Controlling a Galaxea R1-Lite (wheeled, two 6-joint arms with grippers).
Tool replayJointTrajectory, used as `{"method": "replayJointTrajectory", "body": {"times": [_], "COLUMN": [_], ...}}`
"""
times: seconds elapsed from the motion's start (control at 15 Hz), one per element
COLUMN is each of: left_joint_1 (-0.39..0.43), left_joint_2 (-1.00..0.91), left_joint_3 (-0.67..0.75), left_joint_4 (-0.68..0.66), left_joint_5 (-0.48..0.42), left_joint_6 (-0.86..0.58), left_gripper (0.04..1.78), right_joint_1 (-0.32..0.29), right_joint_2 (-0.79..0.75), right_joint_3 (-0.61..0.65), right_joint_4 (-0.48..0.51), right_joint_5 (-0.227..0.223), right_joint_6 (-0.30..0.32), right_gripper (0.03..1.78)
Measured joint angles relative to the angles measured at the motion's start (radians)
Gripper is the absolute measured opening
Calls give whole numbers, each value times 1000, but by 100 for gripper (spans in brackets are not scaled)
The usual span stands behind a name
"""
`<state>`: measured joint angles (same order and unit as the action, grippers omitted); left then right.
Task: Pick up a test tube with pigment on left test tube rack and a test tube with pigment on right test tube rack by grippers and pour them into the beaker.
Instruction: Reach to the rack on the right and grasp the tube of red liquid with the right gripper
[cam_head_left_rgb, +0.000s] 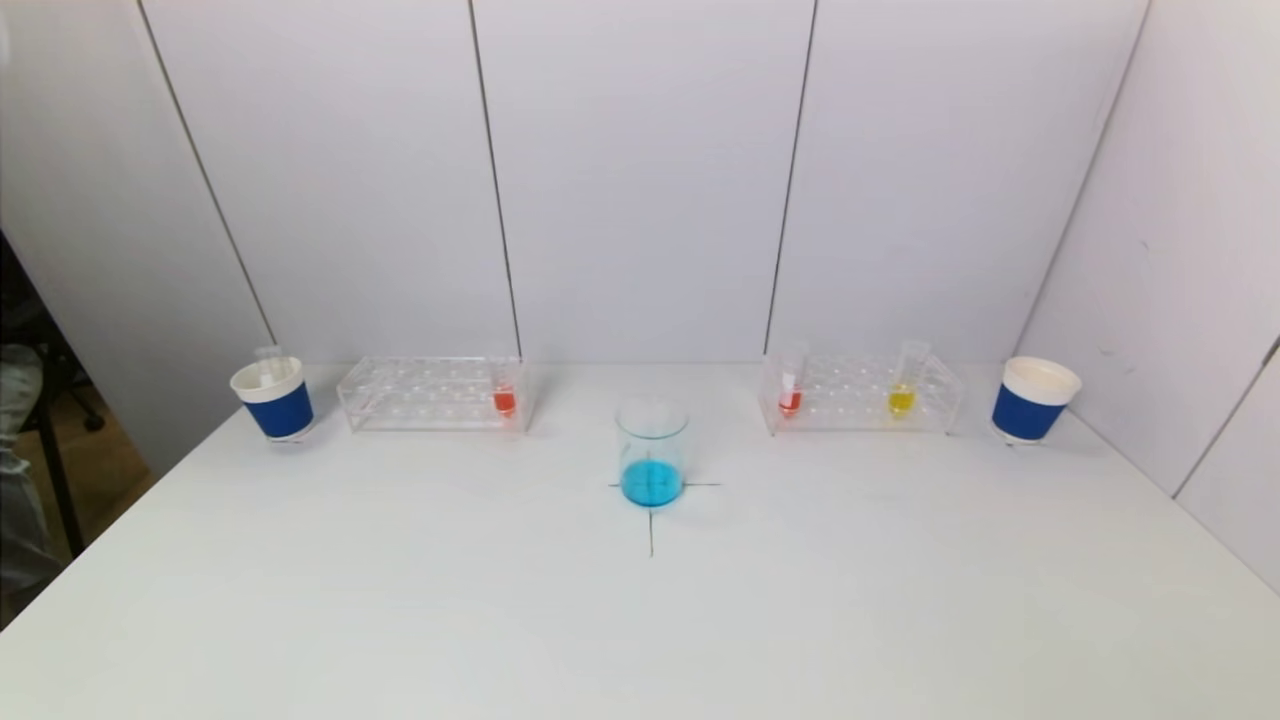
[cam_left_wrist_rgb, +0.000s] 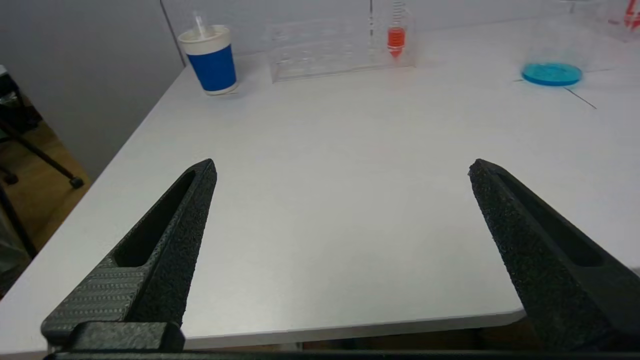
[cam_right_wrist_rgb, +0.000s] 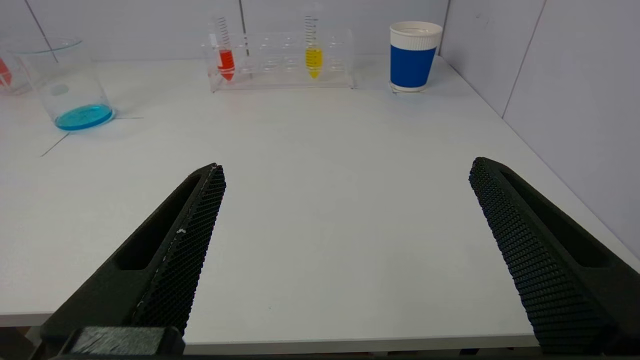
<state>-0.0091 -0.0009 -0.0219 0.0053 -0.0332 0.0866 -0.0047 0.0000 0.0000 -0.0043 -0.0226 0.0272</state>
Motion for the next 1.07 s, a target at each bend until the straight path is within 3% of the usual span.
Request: {"method": "replayJointTrajectory", "body": {"times": [0.47, 1.07], "left_joint_1": [0, 0], "left_joint_2": [-1, -1], "left_joint_3": [22, 22], "left_joint_4": [-9, -11], "left_joint_5": [31, 32], "left_joint_6": [-105, -106], "left_gripper": [176, 176], "right_joint_1": [0, 0], "right_joint_2": [0, 0], "right_joint_3": [0, 0], "right_joint_4": [0, 0], "right_joint_5": [0, 3], "right_joint_6": [0, -1], "right_gripper": [177, 177]}}
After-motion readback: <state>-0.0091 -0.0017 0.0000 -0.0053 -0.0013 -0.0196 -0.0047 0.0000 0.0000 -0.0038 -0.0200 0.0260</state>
